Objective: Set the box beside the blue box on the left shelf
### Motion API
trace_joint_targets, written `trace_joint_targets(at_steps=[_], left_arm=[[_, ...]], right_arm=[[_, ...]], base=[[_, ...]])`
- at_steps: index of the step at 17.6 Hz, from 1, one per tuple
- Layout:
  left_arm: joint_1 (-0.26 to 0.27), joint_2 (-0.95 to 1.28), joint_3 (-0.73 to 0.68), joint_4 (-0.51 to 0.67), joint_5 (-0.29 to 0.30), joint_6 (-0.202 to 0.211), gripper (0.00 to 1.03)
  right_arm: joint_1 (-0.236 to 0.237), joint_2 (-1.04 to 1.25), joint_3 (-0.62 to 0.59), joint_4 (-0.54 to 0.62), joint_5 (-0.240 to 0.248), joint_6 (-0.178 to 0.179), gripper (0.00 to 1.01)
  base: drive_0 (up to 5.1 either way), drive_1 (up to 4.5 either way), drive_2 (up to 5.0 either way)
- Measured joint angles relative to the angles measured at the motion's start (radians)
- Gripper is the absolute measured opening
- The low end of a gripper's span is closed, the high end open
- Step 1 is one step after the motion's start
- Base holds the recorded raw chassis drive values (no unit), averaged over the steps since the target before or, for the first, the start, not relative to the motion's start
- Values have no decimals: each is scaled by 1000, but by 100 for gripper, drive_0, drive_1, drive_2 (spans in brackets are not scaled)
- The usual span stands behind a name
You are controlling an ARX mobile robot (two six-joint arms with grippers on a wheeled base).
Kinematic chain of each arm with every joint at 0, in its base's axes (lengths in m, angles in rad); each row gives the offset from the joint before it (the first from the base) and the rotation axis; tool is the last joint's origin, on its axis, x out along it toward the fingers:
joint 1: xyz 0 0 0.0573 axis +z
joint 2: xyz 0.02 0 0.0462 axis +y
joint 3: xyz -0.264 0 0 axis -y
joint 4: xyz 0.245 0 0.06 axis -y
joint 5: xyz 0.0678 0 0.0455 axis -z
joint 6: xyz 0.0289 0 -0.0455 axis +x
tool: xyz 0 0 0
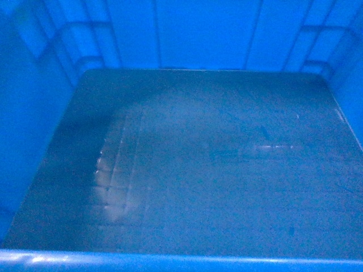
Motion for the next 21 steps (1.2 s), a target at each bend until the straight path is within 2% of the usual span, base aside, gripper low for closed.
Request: trace_joint_targets(at_steps=[21], left_arm=[[0,0,0,0,0,0,8]], right_arm=[[0,0,0,1,0,0,9]], base=[[-151,-151,-151]])
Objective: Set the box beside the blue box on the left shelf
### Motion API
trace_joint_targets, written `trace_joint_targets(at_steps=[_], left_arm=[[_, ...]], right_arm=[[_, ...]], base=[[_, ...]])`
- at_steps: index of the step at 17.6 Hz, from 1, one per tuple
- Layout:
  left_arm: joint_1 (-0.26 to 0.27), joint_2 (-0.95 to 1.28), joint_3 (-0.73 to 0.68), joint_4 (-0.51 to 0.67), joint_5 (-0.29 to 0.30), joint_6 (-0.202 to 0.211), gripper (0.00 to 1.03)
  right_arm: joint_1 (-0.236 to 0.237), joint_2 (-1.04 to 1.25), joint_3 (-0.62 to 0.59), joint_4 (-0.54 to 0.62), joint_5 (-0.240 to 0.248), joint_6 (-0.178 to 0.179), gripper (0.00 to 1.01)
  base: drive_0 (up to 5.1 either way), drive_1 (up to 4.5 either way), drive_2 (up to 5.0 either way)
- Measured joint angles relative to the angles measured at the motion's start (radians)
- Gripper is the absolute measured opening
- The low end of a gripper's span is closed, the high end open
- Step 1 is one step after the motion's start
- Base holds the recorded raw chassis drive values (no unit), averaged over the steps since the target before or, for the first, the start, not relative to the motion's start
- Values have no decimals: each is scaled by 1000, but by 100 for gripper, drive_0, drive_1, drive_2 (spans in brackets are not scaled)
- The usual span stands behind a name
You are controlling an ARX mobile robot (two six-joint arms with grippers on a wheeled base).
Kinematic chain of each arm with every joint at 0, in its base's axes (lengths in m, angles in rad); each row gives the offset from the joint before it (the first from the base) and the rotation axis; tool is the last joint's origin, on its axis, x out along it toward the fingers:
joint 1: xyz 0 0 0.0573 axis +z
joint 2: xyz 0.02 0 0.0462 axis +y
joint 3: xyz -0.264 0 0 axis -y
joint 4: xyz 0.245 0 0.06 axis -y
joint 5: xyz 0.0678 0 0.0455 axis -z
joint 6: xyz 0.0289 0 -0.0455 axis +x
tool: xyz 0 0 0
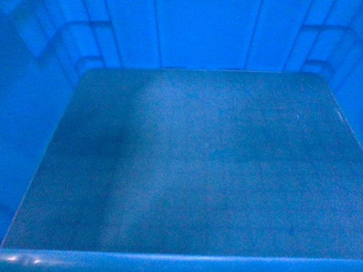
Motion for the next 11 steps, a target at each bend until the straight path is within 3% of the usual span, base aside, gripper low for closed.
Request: trace_joint_targets(at_steps=[11], left_arm=[[0,0,0,0,0,0,8]], right_arm=[[0,0,0,0,0,0,9]], base=[[-151,-151,-151]])
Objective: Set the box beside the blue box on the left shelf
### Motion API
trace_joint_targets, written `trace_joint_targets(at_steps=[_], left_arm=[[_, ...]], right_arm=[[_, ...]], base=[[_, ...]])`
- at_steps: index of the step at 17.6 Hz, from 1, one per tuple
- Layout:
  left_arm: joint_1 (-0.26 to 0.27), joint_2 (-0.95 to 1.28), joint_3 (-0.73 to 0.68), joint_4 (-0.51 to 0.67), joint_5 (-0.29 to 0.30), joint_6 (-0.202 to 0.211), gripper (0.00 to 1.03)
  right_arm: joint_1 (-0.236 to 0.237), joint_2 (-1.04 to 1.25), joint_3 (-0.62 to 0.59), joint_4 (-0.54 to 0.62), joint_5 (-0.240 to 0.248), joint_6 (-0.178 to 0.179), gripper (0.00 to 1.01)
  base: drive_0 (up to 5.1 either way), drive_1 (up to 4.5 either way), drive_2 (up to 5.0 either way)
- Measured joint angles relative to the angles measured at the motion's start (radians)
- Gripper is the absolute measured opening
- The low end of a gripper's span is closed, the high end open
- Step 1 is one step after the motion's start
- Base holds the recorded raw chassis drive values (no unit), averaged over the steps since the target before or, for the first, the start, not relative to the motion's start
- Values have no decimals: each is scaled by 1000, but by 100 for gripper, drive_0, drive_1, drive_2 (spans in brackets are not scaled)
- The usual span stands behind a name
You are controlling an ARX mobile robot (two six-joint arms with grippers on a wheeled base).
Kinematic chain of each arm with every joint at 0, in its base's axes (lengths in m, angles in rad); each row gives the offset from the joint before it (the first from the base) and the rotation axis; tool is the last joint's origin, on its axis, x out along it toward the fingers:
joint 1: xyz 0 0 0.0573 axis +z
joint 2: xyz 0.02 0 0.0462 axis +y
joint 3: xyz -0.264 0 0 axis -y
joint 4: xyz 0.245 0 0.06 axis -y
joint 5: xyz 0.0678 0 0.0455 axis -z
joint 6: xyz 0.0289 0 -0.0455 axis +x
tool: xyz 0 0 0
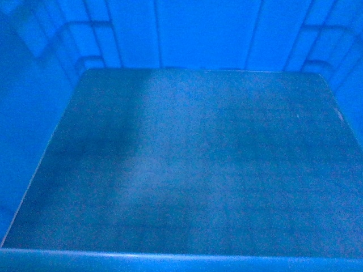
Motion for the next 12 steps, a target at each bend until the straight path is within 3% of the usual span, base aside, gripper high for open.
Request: trace_joint_targets(at_steps=[12], left_arm=[[0,0,0,0,0,0,8]], right_arm=[[0,0,0,-1,1,0,9]], base=[[-169,-169,-169]])
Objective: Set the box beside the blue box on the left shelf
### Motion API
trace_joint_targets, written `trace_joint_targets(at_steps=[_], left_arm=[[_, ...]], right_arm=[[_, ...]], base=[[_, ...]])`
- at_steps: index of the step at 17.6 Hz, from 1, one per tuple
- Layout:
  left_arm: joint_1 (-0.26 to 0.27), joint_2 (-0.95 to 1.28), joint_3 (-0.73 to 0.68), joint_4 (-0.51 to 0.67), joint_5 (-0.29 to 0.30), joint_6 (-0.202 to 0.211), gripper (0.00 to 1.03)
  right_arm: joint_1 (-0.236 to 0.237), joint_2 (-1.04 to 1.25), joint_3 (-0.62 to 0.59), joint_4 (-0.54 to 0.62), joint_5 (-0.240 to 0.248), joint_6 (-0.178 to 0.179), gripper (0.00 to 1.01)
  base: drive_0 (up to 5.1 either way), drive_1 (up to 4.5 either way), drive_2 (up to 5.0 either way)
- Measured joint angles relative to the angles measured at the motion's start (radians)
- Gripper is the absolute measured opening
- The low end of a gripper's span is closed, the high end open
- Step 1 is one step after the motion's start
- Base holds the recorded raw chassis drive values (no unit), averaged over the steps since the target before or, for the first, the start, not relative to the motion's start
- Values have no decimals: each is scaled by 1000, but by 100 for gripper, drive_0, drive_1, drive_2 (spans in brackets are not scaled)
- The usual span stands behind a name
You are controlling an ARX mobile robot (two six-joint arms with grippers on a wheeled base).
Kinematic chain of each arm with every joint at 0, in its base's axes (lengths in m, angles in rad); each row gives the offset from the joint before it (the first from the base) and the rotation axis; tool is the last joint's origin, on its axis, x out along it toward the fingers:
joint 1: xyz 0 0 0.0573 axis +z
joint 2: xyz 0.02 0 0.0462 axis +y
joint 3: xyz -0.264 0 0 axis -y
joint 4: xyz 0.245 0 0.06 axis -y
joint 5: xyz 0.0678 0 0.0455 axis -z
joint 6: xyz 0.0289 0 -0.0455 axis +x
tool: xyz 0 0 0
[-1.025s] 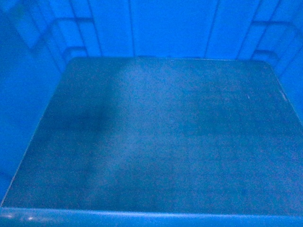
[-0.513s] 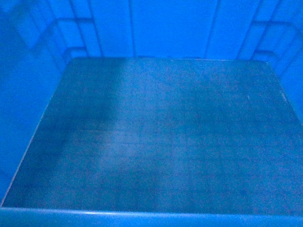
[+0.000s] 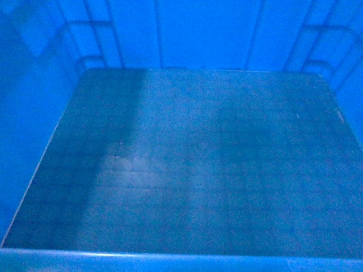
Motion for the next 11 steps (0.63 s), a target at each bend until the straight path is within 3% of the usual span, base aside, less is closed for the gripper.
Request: trace_joint_targets(at_steps=[11], left_arm=[[0,0,0,0,0,0,8]], right_arm=[[0,0,0,0,1,0,9]], base=[[-164,-164,-164]])
